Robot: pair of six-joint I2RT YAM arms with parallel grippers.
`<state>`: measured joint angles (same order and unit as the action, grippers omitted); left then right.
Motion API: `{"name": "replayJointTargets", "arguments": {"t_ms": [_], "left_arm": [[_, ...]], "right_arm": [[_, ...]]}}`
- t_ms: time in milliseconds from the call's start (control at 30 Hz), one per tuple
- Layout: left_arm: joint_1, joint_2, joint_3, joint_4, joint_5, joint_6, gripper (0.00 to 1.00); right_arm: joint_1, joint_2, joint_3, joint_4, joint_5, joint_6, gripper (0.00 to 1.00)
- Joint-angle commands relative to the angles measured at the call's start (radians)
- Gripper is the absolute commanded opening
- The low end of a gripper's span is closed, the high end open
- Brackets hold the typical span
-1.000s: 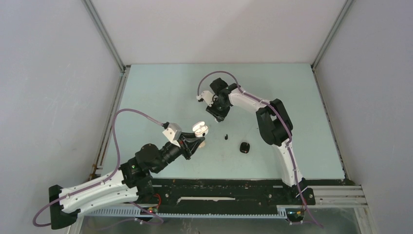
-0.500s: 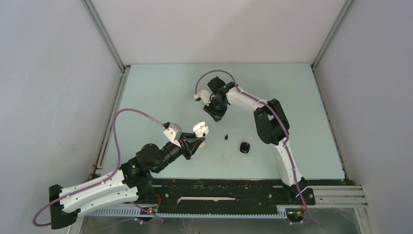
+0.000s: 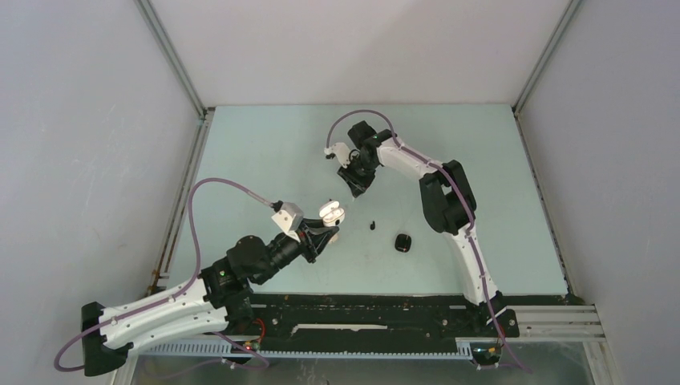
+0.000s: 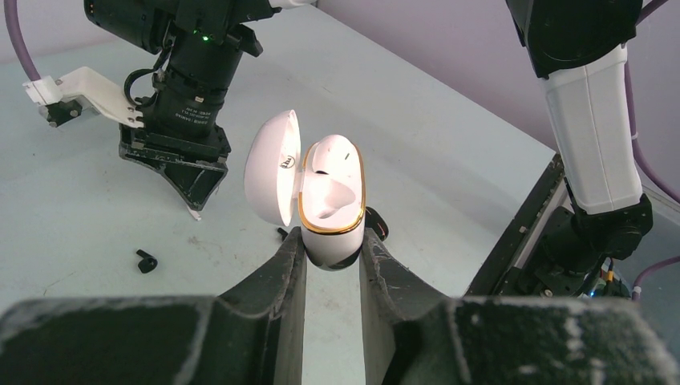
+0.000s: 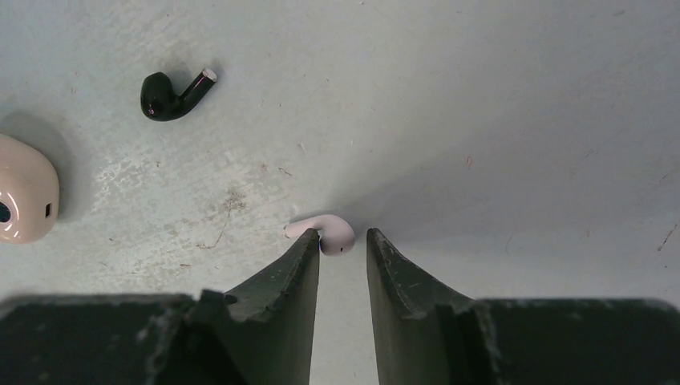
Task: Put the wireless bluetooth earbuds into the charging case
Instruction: Pick up the left earbud from the center of the board, then insert the left earbud into the left side groove of the charging case.
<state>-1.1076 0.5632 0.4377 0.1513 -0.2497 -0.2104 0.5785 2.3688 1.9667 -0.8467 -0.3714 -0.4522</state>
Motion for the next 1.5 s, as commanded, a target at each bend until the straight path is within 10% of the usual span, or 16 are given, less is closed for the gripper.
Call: {"name": "replayJointTargets", "arguments": {"t_ms": [0,367,633,1467], "left_arm": [[0.003,0.004,0.001,0.027,0.015,-0.011,0.00],[0.003,-0.001,-0.005,0.029,0.023,-0.015,0.00],[0.003,0.012,-0.007,0.035,0.007,0.000,0.00],[0.011,0.285,-0.062,0.384,0.023,0.019,0.00]], "right_arm": [[0.000,0.046,0.011,-0.041,-0.018,0.011,0.30],[0.005,-0.001,-0.073,-0.019,-0.021,0.045,0.14],[-0.004,-0.349,-0.392,0.180,-0.014,0.106,0.02],[-0.084,-1.064,-0.538,0.009,-0.065,-0.099,0.00]]}}
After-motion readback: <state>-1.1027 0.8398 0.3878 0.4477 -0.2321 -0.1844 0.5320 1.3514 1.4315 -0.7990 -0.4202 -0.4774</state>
